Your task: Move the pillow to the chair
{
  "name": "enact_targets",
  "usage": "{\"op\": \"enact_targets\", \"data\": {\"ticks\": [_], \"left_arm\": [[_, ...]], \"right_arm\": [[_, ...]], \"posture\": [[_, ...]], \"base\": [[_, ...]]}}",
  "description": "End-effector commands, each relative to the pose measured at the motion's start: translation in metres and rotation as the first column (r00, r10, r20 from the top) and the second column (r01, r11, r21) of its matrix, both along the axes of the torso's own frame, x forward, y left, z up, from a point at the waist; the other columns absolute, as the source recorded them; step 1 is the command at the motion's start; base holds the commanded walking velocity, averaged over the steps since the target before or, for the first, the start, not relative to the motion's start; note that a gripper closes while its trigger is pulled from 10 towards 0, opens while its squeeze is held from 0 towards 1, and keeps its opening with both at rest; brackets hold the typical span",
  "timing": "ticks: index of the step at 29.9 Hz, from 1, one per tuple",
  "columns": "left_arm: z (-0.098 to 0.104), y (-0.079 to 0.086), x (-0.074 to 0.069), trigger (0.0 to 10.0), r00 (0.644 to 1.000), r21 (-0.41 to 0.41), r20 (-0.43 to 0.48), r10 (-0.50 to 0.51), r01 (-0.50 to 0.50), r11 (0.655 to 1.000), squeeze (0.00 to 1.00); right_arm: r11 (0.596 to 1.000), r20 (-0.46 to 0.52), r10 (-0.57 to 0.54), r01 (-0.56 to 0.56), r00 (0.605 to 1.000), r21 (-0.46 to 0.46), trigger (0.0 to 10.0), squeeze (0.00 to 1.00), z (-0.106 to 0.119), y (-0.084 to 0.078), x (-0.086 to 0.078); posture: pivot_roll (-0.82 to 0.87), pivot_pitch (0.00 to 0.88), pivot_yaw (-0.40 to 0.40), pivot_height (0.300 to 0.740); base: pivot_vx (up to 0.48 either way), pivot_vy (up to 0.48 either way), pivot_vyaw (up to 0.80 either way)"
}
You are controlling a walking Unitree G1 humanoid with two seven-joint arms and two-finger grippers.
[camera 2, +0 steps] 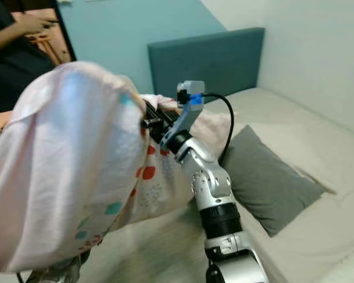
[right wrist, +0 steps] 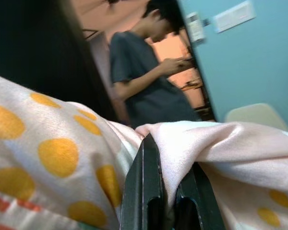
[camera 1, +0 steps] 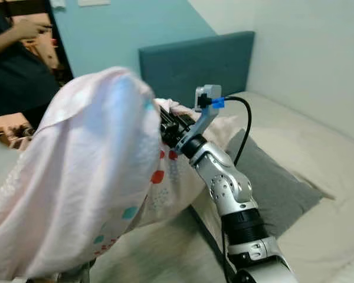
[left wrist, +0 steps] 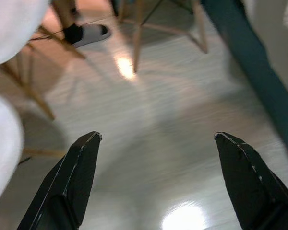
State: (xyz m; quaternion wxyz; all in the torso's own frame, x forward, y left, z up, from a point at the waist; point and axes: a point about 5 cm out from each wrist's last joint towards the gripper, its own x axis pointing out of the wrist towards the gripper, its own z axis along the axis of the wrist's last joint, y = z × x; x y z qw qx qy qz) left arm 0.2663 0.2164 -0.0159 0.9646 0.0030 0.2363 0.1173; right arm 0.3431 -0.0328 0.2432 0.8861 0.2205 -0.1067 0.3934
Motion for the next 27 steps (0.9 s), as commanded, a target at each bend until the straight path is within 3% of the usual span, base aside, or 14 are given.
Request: {"op": "enact_targets", "data": {"ticks": [1,10,18,27], "left_arm": [[0.008,0.000,0.008,10.0,0.999,0.000,0.045,-0.006,0.006,1.000,0.00],[0.016,-0.005,0.016,10.0,0.996,-0.008,0.083,-0.014,0.014,1.000,0.00],[0.021,-0.011,0.022,10.0,0.993,-0.020,0.118,-0.020,0.022,1.000,0.00],[0.025,-0.014,0.026,10.0,0.990,-0.028,0.136,-0.023,0.027,0.999,0.00]], "right_arm": [[0.998,0.069,-0.007,0.003,0.998,0.059,10.0,0.00,0.018,0.007,-0.002],[0.998,0.130,-0.029,0.022,0.991,0.052,10.0,0.00,0.030,0.005,-0.002],[0.998,0.187,0.048,-0.057,0.981,0.040,10.0,0.00,0.035,0.009,-0.012],[0.993,0.167,0.015,-0.035,0.986,0.113,10.0,0.00,0.042,0.004,-0.009]], "posture": [[-0.09,0.000,0.051,0.740],[-0.09,0.000,0.050,0.740],[-0.10,0.000,0.046,0.740],[-0.10,0.002,0.048,0.740]], "base": [[0.450,0.000,0.00],[0.458,0.000,0.00],[0.459,0.000,0.67],[0.461,0.000,0.57]]}}
